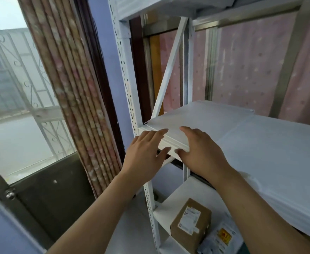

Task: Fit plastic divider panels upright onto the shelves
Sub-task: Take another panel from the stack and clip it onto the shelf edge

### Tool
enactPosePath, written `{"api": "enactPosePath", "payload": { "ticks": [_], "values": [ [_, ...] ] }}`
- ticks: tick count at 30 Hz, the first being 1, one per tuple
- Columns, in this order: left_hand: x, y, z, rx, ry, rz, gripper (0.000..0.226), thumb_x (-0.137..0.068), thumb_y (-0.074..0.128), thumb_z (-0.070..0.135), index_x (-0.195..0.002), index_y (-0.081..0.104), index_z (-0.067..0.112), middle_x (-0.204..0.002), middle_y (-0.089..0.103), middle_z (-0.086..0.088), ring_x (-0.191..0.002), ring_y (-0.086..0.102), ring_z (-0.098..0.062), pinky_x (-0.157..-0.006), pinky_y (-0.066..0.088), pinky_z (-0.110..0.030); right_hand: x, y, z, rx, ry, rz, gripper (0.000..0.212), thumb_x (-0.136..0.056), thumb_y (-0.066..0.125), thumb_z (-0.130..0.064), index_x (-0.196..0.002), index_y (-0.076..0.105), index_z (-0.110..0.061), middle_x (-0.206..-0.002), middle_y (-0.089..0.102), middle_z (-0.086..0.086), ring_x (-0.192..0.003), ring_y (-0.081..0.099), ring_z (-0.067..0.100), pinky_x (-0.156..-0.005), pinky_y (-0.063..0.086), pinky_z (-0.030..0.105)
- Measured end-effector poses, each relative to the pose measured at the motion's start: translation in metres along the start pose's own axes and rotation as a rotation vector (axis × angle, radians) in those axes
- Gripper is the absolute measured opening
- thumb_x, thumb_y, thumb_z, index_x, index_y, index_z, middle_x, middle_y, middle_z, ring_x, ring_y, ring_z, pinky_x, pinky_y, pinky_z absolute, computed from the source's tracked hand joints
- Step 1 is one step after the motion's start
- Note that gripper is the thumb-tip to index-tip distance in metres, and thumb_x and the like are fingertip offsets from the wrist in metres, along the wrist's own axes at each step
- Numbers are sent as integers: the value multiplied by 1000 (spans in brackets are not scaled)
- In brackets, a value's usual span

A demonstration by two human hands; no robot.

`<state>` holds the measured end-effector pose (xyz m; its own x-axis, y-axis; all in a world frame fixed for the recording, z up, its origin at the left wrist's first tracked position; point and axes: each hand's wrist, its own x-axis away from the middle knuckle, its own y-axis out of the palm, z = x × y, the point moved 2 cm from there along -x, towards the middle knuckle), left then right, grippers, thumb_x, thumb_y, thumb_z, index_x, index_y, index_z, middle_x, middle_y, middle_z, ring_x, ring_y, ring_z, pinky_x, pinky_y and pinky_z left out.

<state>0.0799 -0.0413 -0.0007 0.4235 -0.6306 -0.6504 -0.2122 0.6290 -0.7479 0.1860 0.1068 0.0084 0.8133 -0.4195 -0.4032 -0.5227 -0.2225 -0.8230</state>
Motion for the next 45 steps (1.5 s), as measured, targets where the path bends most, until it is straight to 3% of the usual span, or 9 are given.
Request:
{"api": "enactPosePath", "payload": {
  "ticks": [8, 12, 16, 20, 24, 29, 34, 41, 45],
  "values": [
    [-51, 58, -44, 97, 350, -217, 52, -102, 63, 53, -150, 52, 37, -159, 46, 13, -154, 29, -13, -124, 27, -39, -21, 27, 23, 200, 124, -86, 66, -97, 55, -62, -157, 41, -38, -160, 50, -1, -152, 37, 36, -119, 37, 49],
    [-73, 82, -63, 233, 474, -241, 61, -100, 61, 60, -153, 52, 31, -165, 38, 12, -159, 18, -8, -129, 19, -38, -11, 18, 14, 260, 159, 19, 46, -94, 60, -62, -137, 63, -45, -125, 74, -13, -118, 66, 23, -98, 55, 38],
    [-80, 96, -74, 339, 624, -221, 53, -103, 52, 62, -144, 63, 30, -154, 55, 12, -151, 37, -6, -128, 27, -37, 3, 14, -2, 339, 248, 88, 36, -90, 53, -53, -121, 71, -46, -104, 78, -14, -92, 72, 19, -76, 60, 37],
    [-82, 94, -81, 415, 793, -102, 43, -102, 50, 45, -130, 76, 23, -135, 71, 7, -130, 64, -15, -105, 57, -44, 19, 16, -22, 342, 319, 226, 30, -82, 72, -40, -111, 79, -37, -103, 81, -9, -85, 79, 23, -68, 65, 45],
    [-79, 85, -85, 358, 1005, 174, 40, -102, 46, 11, -120, 81, 17, -124, 77, 1, -113, 75, -22, -86, 65, -41, 29, 30, -37, 438, 372, 244, 48, -83, 84, -34, -130, 74, -30, -131, 74, -10, -128, 66, 13, -83, 65, 42],
    [-92, 67, -69, 316, 1071, 467, 40, -110, 45, 1, -116, 81, 15, -118, 79, -3, -109, 76, -25, -101, 58, -47, 37, 36, -39, 155, 536, 465, 45, -92, 75, -19, -134, 70, -33, -140, 66, -12, -131, 52, -8, -111, 36, 8],
    [-132, 62, -36, 431, 1133, 694, 18, -103, 69, -3, -112, 81, 8, -105, 77, -7, -95, 70, -26, -120, 42, -42, 35, 24, -34, -6, 652, 638, 38, -93, 75, -28, -130, 73, -37, -120, 73, -21, -86, 57, -31, -83, 38, -9],
    [-168, 38, 42, 398, 1361, 694, 35, -105, 62, -7, -138, 65, 5, -149, 59, -13, -147, 45, -32, -131, 22, -48, 37, 0, -14, -218, 716, 776, 41, -93, 74, -45, -133, 71, -37, -127, 70, -26, -102, 63, -20, -80, 42, -7],
    [-179, 20, 93, 300, 1516, 655, 35, -102, 61, -12, -132, 67, 4, -147, 60, -14, -150, 40, -33, -132, 17, -48, 51, -25, 0, -298, 723, 821, 36, -93, 78, -30, -126, 72, -45, -105, 68, -44, -99, 61, -25, -82, 47, -3]
  ]
}}
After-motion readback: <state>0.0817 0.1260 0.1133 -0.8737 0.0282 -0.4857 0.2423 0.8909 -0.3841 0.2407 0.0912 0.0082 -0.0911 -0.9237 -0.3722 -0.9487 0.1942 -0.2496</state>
